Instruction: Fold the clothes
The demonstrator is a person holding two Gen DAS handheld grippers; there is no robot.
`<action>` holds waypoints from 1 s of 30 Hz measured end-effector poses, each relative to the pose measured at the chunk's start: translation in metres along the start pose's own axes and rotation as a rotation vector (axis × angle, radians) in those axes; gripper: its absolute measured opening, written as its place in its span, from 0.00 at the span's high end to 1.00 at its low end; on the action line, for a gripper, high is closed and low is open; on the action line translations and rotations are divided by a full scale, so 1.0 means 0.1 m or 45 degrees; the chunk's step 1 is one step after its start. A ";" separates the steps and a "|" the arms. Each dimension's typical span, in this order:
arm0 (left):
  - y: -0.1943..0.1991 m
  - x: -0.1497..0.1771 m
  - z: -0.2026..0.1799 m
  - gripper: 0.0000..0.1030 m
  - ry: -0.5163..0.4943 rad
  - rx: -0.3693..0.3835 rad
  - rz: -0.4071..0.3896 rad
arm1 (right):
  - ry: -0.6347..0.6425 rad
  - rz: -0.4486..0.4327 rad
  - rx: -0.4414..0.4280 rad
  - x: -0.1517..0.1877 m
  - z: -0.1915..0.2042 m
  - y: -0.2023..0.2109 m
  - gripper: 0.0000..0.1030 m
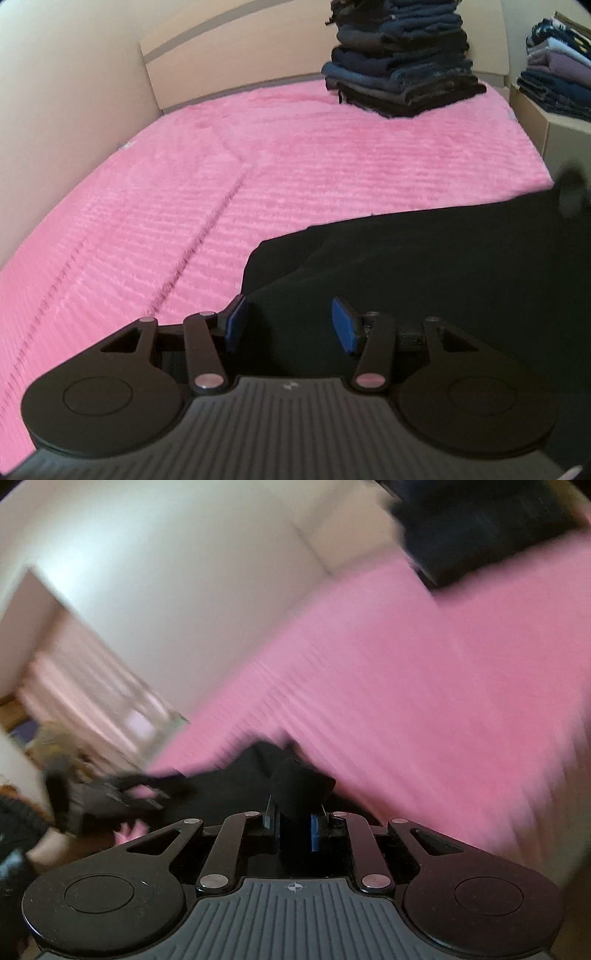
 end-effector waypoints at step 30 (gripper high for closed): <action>0.61 0.52 0.50 0.57 0.246 -0.179 0.054 | 0.191 -0.129 0.294 0.27 0.47 0.44 0.85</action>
Point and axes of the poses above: each gripper's, at about its wrist camera, not at the fingertips, and y roughly against the way its jaws point, z to its left, x to its underside, the point moved 1 cm from there along -y, roughly the way its jaws point, and after that the axes turned 5 degrees about -y, right-handed, at the moved point
